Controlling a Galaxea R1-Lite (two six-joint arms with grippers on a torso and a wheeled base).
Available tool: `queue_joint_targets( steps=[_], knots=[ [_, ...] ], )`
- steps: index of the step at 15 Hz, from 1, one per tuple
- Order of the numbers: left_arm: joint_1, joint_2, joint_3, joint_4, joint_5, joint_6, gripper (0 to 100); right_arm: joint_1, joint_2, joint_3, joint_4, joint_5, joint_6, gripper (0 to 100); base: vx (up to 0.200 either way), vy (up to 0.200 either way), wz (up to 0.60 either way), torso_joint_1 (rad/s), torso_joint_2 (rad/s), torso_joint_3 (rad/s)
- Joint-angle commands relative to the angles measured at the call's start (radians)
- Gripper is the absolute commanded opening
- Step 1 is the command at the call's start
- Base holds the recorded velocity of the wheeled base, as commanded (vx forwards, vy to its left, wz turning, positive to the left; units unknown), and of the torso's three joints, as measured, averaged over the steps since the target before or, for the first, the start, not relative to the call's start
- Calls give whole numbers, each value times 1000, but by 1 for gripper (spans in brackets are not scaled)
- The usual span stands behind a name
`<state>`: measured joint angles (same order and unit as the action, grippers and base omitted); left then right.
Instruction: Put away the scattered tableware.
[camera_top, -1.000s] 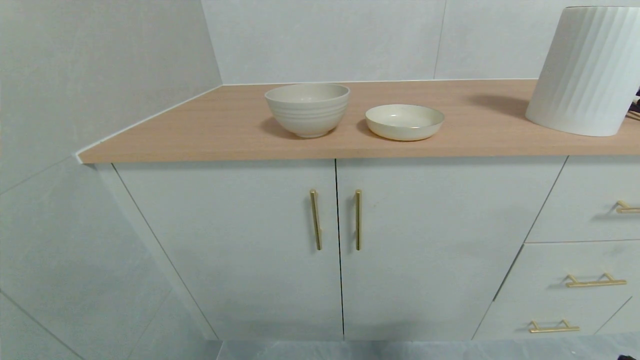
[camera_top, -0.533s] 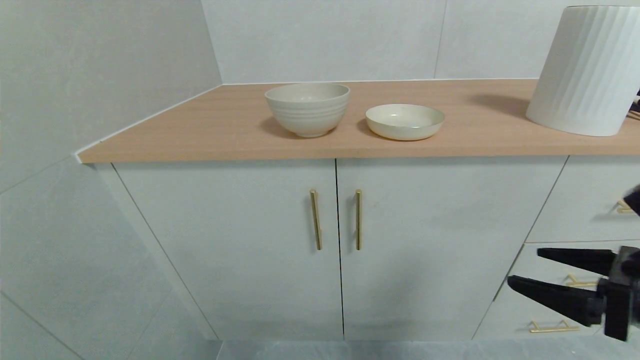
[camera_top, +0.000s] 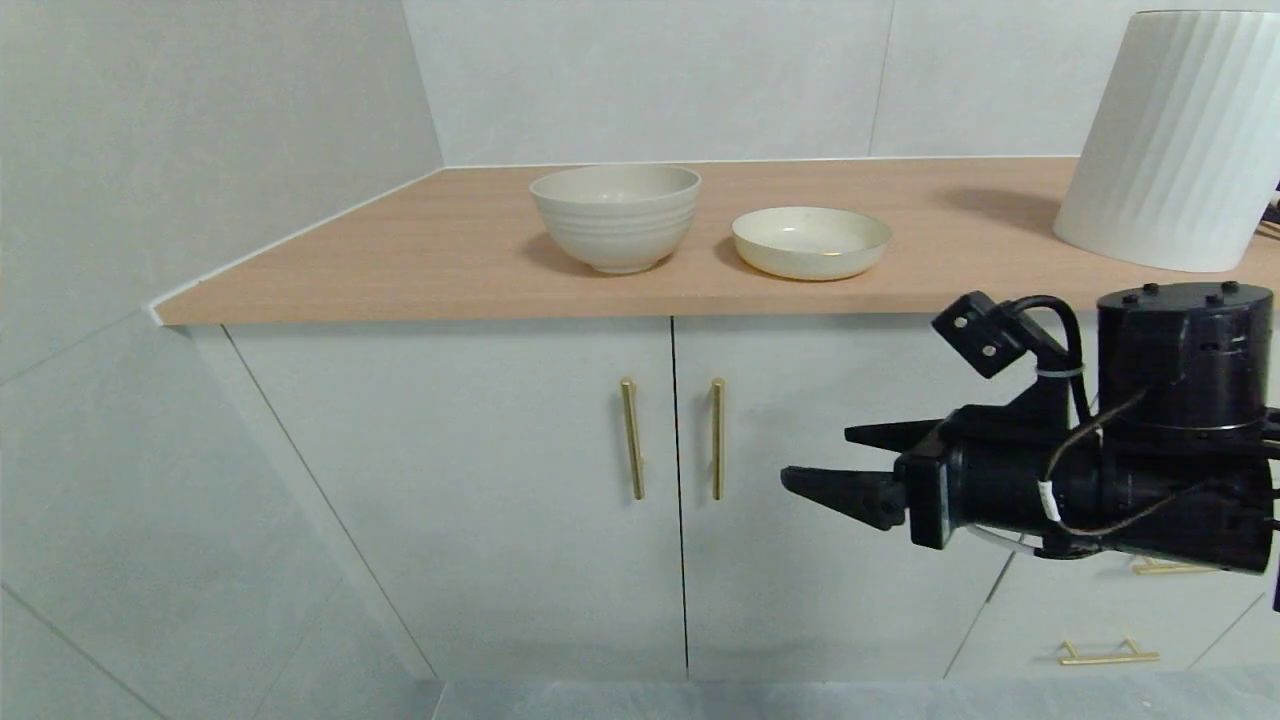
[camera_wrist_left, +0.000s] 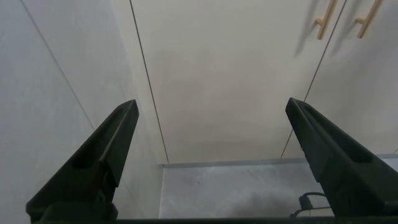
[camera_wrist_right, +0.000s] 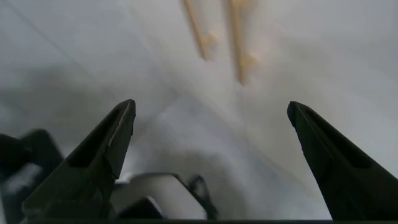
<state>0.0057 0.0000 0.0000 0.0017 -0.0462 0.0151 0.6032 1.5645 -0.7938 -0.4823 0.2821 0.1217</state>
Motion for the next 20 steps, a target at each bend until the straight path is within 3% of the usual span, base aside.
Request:
queue_joint_targets(
  steps=[1, 5, 7, 20],
  knots=[
    [0, 2, 0, 0, 0, 0, 100, 27, 111, -104, -2, 0, 7, 100, 0, 0, 0, 0, 0, 0],
    [0, 2, 0, 0, 0, 0, 100, 73, 209, -117, -35, 2, 52, 100, 0, 0, 0, 0, 0, 0],
    [0, 2, 0, 0, 0, 0, 100, 96, 266, -116, -114, -1, 56, 100, 0, 0, 0, 0, 0, 0],
    [0, 2, 0, 0, 0, 2, 100, 72, 468, -171, -363, -70, 157, 100, 0, 0, 0, 0, 0, 0]
  ],
)
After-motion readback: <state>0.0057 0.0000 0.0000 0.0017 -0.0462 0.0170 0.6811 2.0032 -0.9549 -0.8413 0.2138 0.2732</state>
